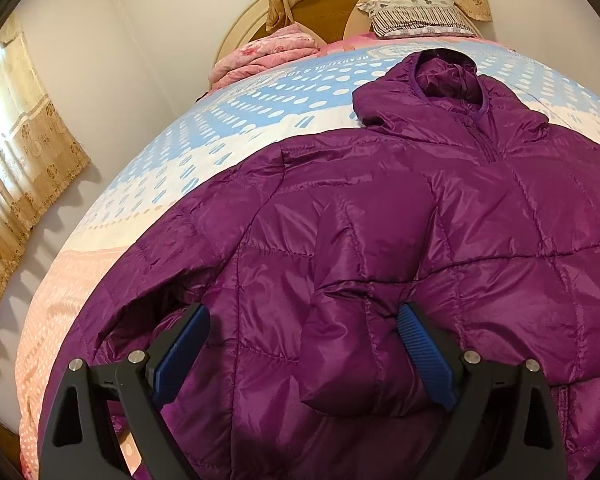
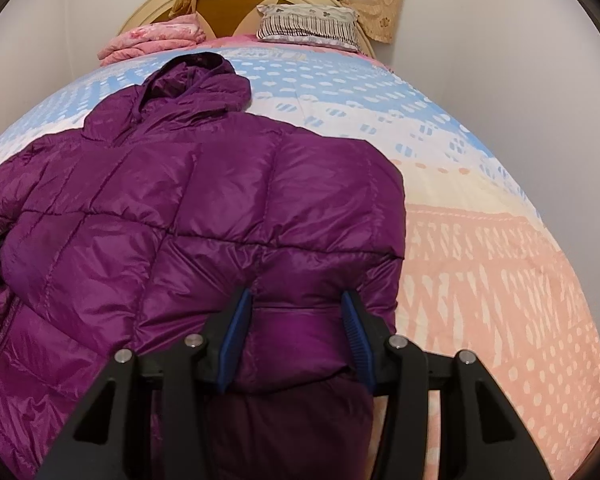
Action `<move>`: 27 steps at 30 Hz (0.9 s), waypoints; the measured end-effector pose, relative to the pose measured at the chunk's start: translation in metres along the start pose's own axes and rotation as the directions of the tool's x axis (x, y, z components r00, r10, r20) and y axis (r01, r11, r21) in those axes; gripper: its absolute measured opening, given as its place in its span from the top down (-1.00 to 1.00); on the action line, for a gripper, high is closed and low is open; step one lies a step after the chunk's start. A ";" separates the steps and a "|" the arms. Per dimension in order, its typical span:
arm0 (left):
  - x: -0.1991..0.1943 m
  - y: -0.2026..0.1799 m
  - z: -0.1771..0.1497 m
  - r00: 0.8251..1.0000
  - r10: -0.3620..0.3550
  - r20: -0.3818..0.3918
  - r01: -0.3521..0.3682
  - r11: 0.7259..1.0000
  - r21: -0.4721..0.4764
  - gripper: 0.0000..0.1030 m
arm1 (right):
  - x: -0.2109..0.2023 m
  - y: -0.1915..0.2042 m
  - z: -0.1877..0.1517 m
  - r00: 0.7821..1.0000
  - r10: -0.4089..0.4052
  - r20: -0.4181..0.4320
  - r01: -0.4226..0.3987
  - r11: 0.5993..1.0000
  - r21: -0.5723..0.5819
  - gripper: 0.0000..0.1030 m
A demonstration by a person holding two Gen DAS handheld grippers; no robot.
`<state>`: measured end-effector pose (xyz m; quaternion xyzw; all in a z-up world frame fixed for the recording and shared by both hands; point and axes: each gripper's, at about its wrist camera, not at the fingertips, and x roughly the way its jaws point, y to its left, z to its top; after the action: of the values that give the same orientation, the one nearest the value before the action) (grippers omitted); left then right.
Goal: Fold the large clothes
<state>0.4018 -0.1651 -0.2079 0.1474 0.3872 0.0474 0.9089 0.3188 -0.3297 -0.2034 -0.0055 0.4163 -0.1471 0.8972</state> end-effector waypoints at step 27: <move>-0.069 0.287 -0.131 0.958 0.282 -0.054 -0.287 0.939 -0.189 -0.85 | -0.114 0.000 -0.042 0.981 0.141 0.135 -0.137 0.990 -0.040 -0.87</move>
<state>0.2684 0.1243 -0.1588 0.1115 0.3672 0.2178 0.8974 0.2178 -0.2941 -0.1459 -0.0002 0.3549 -0.0768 0.9317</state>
